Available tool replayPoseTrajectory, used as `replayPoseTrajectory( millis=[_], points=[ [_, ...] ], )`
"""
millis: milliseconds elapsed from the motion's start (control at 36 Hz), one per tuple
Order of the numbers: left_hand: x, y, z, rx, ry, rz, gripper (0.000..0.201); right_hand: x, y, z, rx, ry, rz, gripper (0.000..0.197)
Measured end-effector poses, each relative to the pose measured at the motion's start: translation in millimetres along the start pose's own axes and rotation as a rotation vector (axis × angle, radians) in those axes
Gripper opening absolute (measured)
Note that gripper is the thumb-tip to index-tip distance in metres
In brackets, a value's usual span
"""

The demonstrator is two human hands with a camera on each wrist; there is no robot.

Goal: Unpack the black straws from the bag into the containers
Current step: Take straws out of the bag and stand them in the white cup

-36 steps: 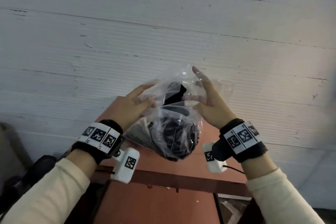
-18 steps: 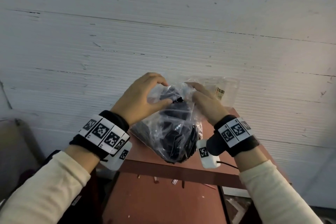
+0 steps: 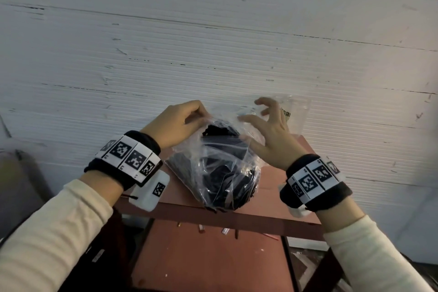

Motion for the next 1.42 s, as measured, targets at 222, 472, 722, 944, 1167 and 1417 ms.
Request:
replayPoseTrajectory(
  millis=[222, 472, 722, 944, 1167, 1417],
  points=[
    [2, 0, -6, 0.022, -0.061, -0.032, 0.008, 2, -6, -10, 0.049, -0.051, -0.134, 0.022],
    [11, 4, -9, 0.067, -0.094, 0.12, 0.03, -25, 9, -20, 0.055, 0.159, -0.369, 0.012],
    [27, 27, -7, 0.109, -0.227, -0.012, 0.042, -30, 20, -8, 0.135, 0.261, -0.416, 0.017],
    [26, 32, 3, 0.05, -0.265, 0.033, 0.029, -18, -1, 21, 0.066, 0.387, -0.367, 0.022],
    [20, 30, 17, 0.04, -0.26, -0.086, 0.016, -6, 6, 42, 0.116, 0.418, -0.342, 0.011],
    [24, 36, 39, 0.096, -0.344, -0.125, 0.01, -7, 22, 58, 0.419, 0.759, -0.282, 0.038]
  ],
)
Point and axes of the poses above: each hand's wrist, its own z-axis away from the middle knuckle, its own y-axis out of the palm, x = y × z, the point moved 2 cm from there along -z, towards the middle knuckle, and after that the axes turned 12 degrees about -z, right-handed, at the moved point
